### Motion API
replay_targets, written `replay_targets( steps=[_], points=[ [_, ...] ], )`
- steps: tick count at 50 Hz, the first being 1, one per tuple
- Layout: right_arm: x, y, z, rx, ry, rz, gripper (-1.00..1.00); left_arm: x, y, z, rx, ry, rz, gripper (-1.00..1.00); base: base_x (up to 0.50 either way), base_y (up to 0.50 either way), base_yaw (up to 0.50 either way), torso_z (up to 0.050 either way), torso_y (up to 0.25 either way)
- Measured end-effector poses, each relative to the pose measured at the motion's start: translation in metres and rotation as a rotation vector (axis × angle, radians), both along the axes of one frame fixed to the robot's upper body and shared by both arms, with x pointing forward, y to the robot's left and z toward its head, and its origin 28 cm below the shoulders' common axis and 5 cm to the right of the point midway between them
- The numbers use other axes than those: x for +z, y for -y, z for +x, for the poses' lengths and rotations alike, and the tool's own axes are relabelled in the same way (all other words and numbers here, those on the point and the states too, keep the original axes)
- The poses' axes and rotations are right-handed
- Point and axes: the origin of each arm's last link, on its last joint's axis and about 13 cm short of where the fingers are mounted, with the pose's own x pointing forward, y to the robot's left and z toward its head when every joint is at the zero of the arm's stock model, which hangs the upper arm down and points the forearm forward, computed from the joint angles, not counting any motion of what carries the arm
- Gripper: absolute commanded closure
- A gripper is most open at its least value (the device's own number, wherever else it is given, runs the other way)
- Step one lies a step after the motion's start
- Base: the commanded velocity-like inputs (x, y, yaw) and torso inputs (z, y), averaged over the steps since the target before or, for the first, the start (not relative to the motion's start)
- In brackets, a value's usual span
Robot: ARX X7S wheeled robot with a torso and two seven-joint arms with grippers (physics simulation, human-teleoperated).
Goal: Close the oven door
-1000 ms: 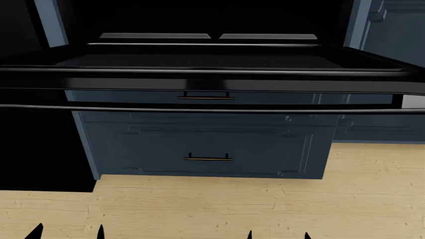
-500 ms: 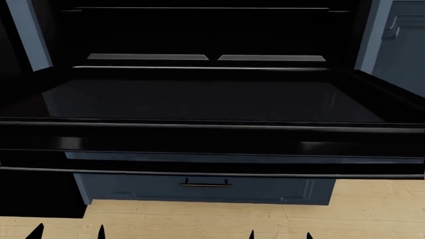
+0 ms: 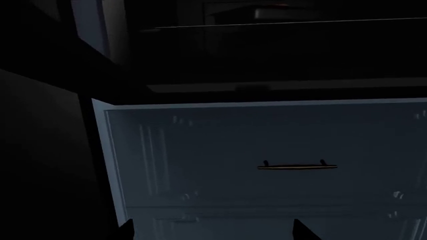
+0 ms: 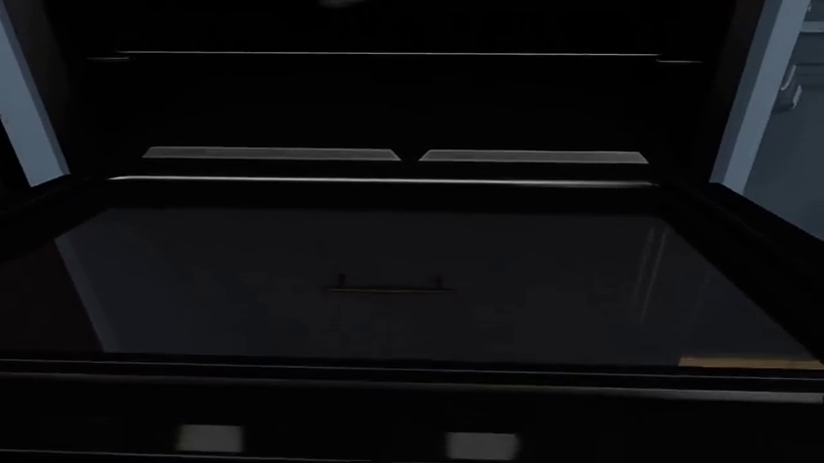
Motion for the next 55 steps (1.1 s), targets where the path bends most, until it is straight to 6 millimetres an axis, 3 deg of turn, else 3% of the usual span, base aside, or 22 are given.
replay_targets(
  steps=[55],
  points=[
    [-0.0009,0.0003,0.0012,0.000,-0.008,0.006,-1.00,0.0000,0.0002,0.0003,0.002,-0.002,0.002,-1.00,0.20,0.00,0.00,0.000,0.000]
  ],
)
